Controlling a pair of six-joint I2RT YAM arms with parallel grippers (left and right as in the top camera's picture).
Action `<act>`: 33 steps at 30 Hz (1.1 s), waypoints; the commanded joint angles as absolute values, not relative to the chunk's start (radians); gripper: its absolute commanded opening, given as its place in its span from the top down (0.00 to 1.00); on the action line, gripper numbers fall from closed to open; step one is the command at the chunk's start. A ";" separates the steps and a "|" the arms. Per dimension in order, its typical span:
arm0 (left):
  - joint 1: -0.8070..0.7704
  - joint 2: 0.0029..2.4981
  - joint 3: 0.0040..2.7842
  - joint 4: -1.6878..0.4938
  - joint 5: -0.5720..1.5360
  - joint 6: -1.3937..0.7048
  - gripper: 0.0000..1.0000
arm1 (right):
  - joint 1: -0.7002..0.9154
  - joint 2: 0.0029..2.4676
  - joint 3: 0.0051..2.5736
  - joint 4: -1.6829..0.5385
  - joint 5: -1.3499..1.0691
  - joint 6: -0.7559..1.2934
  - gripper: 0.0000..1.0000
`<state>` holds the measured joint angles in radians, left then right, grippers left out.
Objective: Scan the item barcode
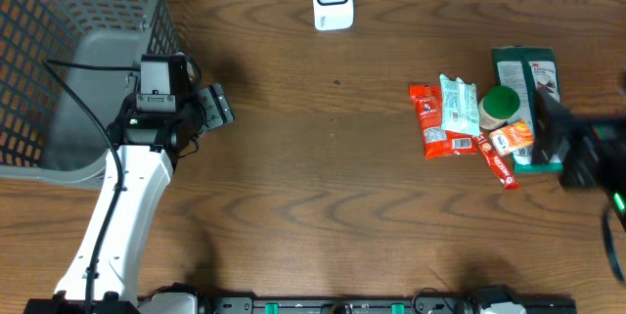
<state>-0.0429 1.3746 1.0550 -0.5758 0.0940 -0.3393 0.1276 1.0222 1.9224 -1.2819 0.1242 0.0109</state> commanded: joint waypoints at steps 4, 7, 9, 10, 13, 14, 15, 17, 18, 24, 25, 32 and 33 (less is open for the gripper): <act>-0.040 1.371 1.051 -0.576 0.081 -0.330 0.18 | 0.128 0.760 1.795 -1.270 0.122 -0.001 0.01; -0.040 1.371 1.051 -0.576 0.081 -0.330 0.17 | 0.113 0.633 1.660 -1.224 0.122 -0.001 0.01; -0.040 1.371 1.051 -0.575 0.081 -0.330 0.17 | 0.107 0.509 1.519 -1.171 0.118 -0.001 0.01; -0.040 1.371 1.051 -0.575 0.081 -0.330 0.18 | 0.105 0.471 1.471 -1.156 0.112 -0.001 0.01; -0.040 1.371 1.051 -0.576 0.081 -0.330 0.17 | 0.087 0.314 1.271 -1.124 0.098 -0.001 0.01; -0.040 1.371 1.051 -0.575 0.081 -0.330 0.17 | 0.084 0.265 1.203 -1.110 0.099 -0.001 0.01; -0.040 1.371 1.051 -0.575 0.081 -0.330 0.17 | 0.084 0.227 1.150 -1.093 0.099 -0.001 0.01; -0.040 1.371 1.051 -0.575 0.081 -0.330 0.17 | 0.083 0.170 1.068 -1.053 0.099 -0.001 0.01; -0.040 1.371 1.051 -0.575 0.081 -0.330 0.17 | 0.079 0.120 0.993 -0.995 0.098 -0.001 0.01; -0.040 1.371 1.051 -0.575 0.081 -0.330 0.17 | 0.065 0.005 0.751 -0.655 0.053 -0.001 0.01; -0.040 1.371 1.051 -0.575 0.081 -0.330 0.17 | 0.065 0.009 0.717 -0.573 0.053 -0.001 0.01; -0.040 1.371 1.051 -0.575 0.081 -0.330 0.17 | 0.065 0.006 0.392 0.053 0.034 -0.001 0.01; -0.040 1.371 1.051 -0.576 0.081 -0.330 0.18 | 0.065 0.006 0.336 0.136 0.023 -0.001 0.01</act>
